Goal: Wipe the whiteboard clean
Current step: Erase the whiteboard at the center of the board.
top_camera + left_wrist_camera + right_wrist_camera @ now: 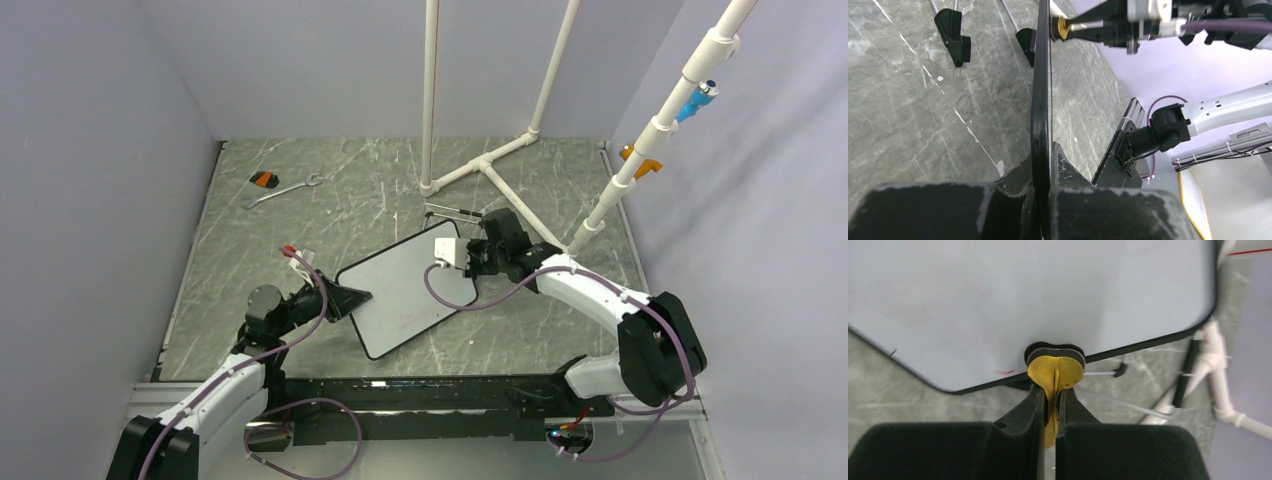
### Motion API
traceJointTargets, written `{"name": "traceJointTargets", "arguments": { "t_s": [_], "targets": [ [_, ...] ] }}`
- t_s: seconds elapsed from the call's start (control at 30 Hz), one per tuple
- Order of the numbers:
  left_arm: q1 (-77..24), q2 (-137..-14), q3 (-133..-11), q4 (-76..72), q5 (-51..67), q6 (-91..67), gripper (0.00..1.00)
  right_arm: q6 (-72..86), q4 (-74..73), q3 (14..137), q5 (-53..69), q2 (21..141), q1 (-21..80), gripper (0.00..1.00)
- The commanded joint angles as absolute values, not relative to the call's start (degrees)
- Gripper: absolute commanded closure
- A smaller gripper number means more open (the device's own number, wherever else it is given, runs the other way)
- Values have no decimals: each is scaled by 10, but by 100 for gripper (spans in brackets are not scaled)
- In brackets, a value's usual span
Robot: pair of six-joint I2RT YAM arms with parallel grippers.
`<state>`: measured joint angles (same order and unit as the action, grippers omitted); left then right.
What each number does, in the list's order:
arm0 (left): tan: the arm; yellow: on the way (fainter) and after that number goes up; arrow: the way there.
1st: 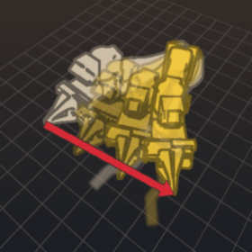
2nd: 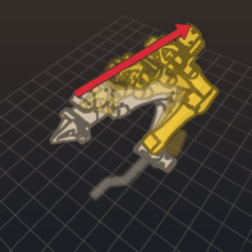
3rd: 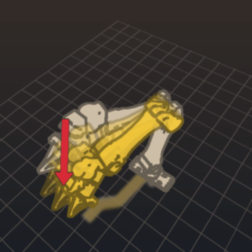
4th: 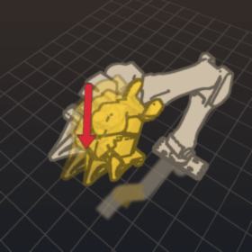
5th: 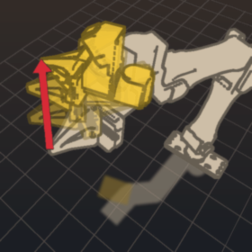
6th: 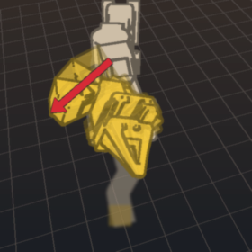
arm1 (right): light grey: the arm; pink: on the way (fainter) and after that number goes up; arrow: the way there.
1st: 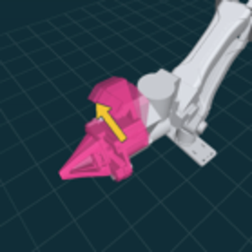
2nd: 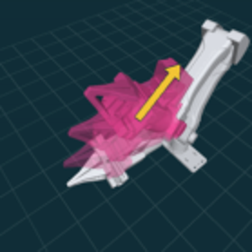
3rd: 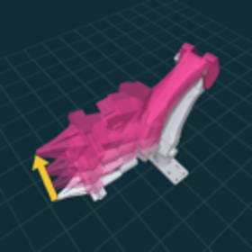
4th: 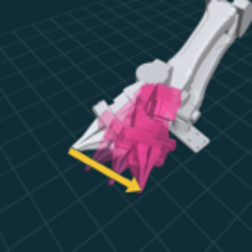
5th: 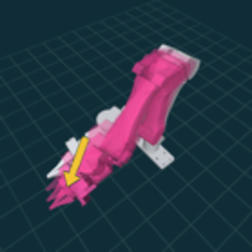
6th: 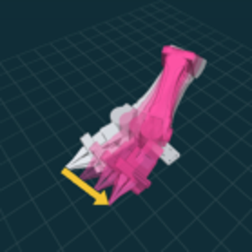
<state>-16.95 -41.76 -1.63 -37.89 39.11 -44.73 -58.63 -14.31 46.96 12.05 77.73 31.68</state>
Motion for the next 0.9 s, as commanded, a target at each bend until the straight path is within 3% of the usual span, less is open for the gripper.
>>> {"name": "traceJointTargets", "arguments": {
  "t_s": [0.0, 0.27, 0.87],
  "targets": [
    [-177, -410, -34, -421, 453, -442, 100, -642, -232, 414, 147, 768, 314, 100],
    [-177, -420, -33, -437, 456, -446, 100, -619, -229, 390, 135, 776, 315, 100],
    [-177, -420, -32, -439, 460, -452, 100, -522, -175, 586, 68, 850, 315, 100]
  ]
}}
